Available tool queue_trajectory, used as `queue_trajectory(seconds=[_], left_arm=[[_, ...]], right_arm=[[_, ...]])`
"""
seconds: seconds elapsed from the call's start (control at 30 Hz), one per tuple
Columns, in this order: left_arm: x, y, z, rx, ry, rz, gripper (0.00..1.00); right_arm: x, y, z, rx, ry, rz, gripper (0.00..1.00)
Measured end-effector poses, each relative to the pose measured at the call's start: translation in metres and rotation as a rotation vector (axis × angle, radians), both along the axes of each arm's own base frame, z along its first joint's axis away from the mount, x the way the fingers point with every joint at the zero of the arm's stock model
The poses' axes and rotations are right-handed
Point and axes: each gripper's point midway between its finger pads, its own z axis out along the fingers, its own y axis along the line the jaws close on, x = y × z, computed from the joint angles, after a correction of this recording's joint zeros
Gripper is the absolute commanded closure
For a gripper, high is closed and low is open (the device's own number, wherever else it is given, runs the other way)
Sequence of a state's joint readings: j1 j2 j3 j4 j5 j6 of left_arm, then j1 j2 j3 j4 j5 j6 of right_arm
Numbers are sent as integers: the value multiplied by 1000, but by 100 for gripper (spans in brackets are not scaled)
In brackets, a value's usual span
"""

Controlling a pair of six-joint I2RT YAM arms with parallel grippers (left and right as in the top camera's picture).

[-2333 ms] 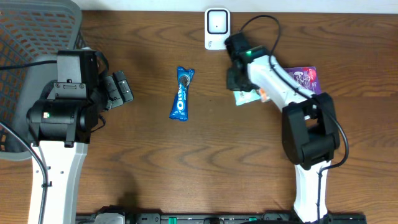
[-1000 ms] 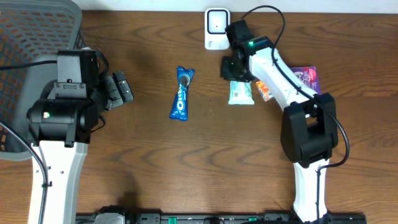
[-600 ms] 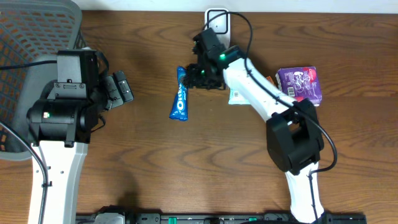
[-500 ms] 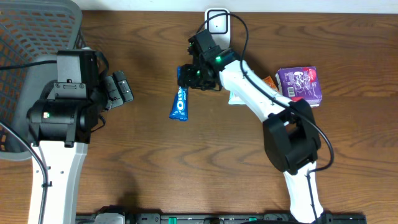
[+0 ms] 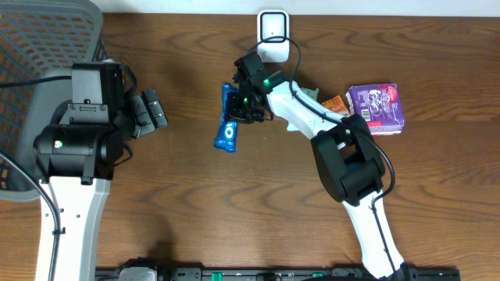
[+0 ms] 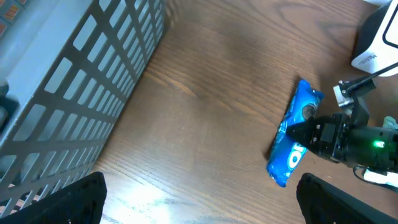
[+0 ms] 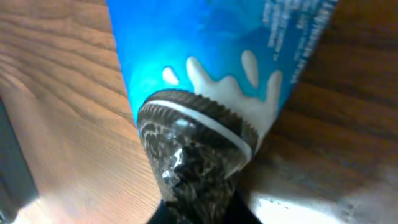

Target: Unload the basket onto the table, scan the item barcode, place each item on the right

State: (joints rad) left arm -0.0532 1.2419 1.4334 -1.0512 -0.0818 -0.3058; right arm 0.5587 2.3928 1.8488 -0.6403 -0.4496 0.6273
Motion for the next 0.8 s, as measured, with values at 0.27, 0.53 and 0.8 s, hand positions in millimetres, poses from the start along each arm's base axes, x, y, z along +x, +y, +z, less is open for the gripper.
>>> queue_trajectory(seconds=[0.27, 0.53, 0.8], left_arm=[[0, 0, 0, 0, 0, 0, 2], [0, 0, 0, 0, 0, 0, 2], [0, 0, 0, 0, 0, 0, 2]], right_arm=[[2, -52, 6, -228, -6, -8, 99], [25, -132, 67, -749, -282, -44, 99], [17, -112, 67, -983, -442, 71, 76]])
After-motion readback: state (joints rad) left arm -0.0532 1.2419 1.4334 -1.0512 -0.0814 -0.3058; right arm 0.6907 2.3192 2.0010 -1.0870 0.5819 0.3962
